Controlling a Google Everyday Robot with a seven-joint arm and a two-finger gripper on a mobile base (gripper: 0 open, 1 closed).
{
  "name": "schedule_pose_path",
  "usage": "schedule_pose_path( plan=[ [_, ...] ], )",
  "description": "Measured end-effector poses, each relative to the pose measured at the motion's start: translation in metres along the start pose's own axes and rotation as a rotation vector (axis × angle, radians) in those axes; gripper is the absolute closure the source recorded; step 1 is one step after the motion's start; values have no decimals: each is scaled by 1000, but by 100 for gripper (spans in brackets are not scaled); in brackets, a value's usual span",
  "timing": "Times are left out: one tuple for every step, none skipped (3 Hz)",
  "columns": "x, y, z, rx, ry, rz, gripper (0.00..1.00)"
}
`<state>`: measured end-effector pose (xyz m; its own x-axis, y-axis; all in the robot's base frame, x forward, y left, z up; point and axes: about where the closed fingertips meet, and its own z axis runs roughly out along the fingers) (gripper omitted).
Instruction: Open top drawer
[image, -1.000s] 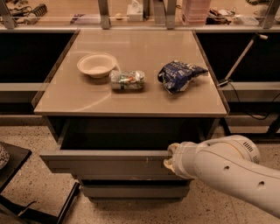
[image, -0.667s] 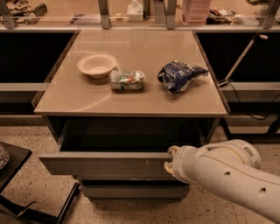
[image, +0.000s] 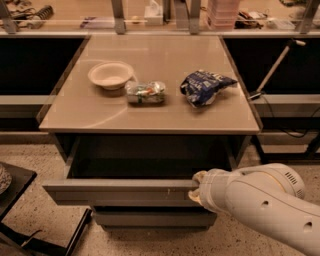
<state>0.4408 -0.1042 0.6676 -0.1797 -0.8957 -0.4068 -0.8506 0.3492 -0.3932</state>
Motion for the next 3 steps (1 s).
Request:
schedule_pose_path(
  plan=[
    [0, 1, -1, 2, -1, -1, 100],
    [6, 24, -8, -11, -9, -9, 100],
    [6, 24, -8, -11, -9, -9, 100]
  ],
)
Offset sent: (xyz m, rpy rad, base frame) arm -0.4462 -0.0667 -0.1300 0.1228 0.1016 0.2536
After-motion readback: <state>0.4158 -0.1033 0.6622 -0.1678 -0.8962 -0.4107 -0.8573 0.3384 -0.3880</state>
